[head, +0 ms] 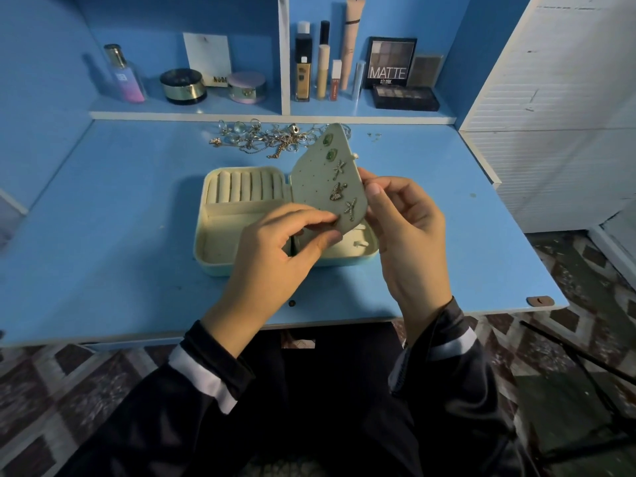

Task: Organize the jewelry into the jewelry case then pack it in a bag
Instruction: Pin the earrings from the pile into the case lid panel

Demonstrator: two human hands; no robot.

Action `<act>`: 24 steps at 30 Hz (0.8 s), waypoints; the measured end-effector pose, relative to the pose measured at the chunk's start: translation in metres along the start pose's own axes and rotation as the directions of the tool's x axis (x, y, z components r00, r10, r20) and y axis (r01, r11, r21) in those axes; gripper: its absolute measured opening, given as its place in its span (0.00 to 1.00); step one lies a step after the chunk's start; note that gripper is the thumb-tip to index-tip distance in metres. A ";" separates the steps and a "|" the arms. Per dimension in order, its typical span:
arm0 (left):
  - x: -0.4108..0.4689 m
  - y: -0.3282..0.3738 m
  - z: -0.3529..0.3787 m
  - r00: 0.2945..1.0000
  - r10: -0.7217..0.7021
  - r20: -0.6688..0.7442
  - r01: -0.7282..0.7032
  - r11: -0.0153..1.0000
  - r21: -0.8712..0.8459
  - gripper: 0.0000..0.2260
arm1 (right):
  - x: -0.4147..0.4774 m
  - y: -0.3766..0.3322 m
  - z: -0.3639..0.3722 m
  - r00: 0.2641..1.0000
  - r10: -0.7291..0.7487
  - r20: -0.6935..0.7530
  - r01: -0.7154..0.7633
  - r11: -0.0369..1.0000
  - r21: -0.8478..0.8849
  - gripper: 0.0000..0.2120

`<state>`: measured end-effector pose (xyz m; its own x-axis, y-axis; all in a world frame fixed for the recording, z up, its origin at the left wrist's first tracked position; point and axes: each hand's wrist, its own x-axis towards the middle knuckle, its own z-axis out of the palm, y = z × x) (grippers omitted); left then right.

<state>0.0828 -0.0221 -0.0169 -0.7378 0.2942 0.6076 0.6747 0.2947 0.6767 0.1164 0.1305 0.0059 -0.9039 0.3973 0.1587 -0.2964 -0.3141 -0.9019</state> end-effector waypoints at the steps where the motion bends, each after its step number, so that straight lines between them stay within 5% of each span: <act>1: 0.000 0.000 -0.001 1.000 -0.003 -0.006 0.003 1.000 -0.005 0.10 | 0.000 0.000 0.001 1.000 -0.005 0.004 0.005 1.000 0.007 0.05; 18: -0.006 -0.002 -0.005 0.990 -0.073 -0.123 0.060 0.992 -0.108 0.09 | 0.004 0.011 0.006 0.991 -0.137 0.003 0.136 0.983 -0.126 0.02; 24: -0.010 -0.003 -0.007 0.976 -0.180 -0.120 0.144 0.955 -0.259 0.09 | -0.004 0.019 0.009 0.996 0.005 0.087 -0.003 1.000 -0.015 0.02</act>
<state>0.0879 -0.0326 -0.0218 -0.8442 0.1255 0.5211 0.5327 0.0881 0.8417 0.1120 0.1149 -0.0085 -0.9286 0.3194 0.1887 -0.2886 -0.3024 -0.9084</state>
